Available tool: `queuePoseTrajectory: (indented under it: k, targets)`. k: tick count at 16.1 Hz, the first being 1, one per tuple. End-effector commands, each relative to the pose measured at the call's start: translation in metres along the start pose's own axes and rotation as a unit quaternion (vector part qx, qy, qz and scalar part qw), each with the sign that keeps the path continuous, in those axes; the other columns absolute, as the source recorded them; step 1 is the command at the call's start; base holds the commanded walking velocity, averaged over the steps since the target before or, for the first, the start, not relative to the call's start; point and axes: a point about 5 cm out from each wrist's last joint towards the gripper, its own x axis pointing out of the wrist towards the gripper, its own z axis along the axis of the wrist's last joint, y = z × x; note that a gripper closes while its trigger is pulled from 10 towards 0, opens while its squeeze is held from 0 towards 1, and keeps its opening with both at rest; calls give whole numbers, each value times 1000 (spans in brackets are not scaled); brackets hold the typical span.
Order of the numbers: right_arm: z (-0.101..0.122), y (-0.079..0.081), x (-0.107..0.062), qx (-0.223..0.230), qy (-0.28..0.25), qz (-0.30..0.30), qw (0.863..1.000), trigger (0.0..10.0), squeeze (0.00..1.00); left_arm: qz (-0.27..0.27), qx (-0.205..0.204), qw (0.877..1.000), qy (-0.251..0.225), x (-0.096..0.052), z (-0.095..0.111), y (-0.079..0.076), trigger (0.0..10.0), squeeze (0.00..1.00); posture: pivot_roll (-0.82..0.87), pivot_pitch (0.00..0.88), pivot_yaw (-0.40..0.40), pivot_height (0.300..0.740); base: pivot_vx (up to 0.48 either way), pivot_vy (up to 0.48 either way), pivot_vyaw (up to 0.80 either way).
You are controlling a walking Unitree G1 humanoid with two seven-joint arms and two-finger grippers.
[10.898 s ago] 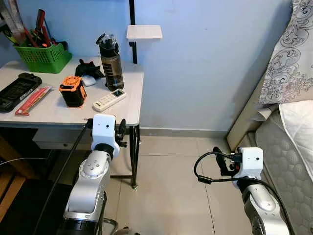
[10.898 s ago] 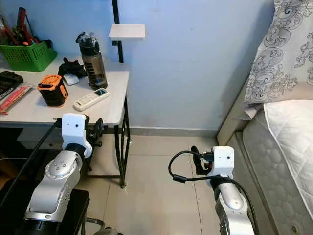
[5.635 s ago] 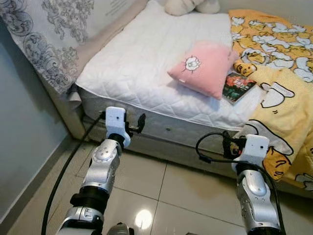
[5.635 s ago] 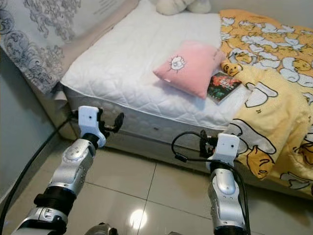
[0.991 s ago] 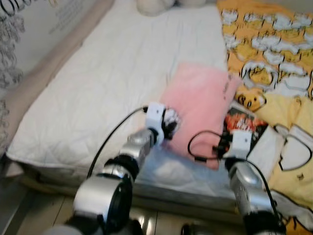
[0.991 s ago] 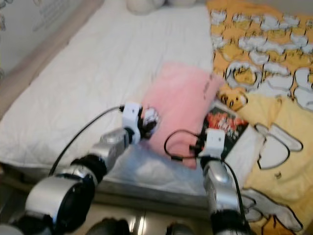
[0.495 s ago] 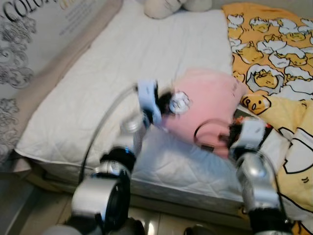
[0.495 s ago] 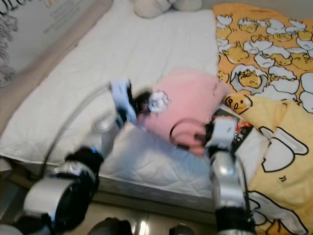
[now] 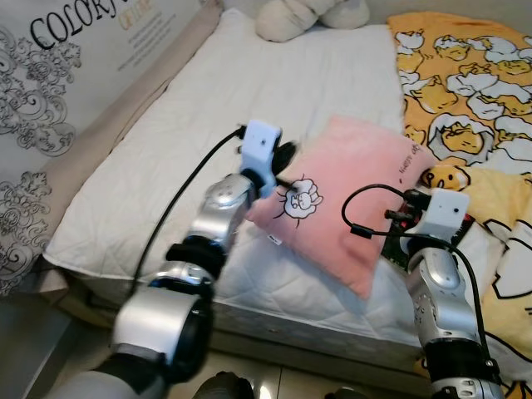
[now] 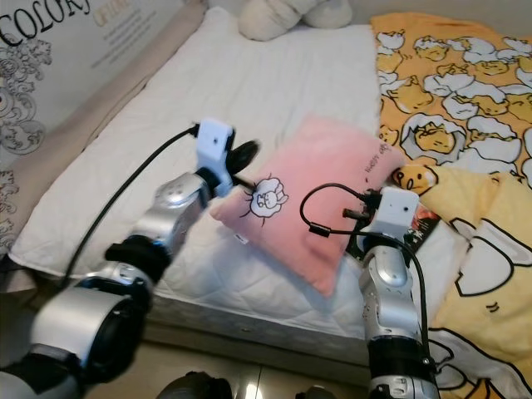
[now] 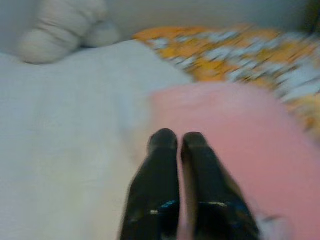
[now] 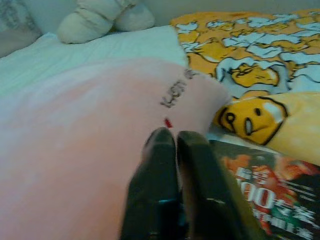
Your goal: Clean up the room
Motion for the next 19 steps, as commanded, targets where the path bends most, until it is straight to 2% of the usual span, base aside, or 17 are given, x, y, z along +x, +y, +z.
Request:
queuePoseTrajectory:
  k: [1,2,4,5,6,7,9,10,12,14,15,16,19]
  targets:
    - [5,-3,0,-13,-25,-1,1000,10000,1000,35,91,995,20,-7,-3,19,10000,1000,-67,0,88,727,0,0,0]
    - [9,-3,1,-4,-39,-8,999,10000,1000,44,96,994,34,-9,-6,26,10000,1000,-70,0,88,727,0,0,0]
    - [15,-8,-2,7,-62,-36,997,10000,1000,70,34,997,30,-13,-9,33,10000,1000,-87,0,95,727,0,0,0]
    - [16,-10,-4,10,-66,-40,997,10000,1000,78,16,997,25,-14,-10,34,10000,1000,-89,0,94,727,0,0,0]
    - [11,-11,-8,8,-60,-40,997,10000,1000,104,-32,994,16,-19,-17,38,10000,1000,-91,0,88,727,0,0,0]
    - [7,-9,-10,3,-52,-35,998,10000,1000,117,-48,992,13,-21,-21,39,10000,1000,-89,0,82,727,0,0,0]
    - [3,-3,-11,-18,-38,-21,999,10000,1000,104,-56,993,13,-21,-25,32,10000,1000,-84,0,73,727,0,0,0]
    - [0,-2,-10,-18,-28,-18,999,10000,1000,92,-34,995,16,-19,-26,26,10000,1000,-80,0,69,727,0,480,-731]
    - [-3,-2,-10,-23,-22,-17,999,10000,1000,88,-21,996,18,-16,-26,18,10000,1000,-77,0,66,727,0,480,-641]
    - [-5,-2,-8,-31,-12,-16,999,10000,976,90,-21,995,36,-13,-30,11,10000,1000,-79,0,64,723,0,0,0]
    - [-4,-2,-8,-34,-14,-18,999,10000,0,82,-23,995,42,-12,-33,6,10000,1000,-81,0,65,723,0,0,0]
    - [-2,-1,-9,-36,-22,-15,999,10000,0,71,-24,996,42,-12,-36,-2,10000,1000,-85,0,66,723,0,0,0]
    - [-3,0,-11,-38,-22,-12,999,10000,0,81,-46,995,41,-13,-40,-6,10000,1000,-85,0,66,723,0,0,0]
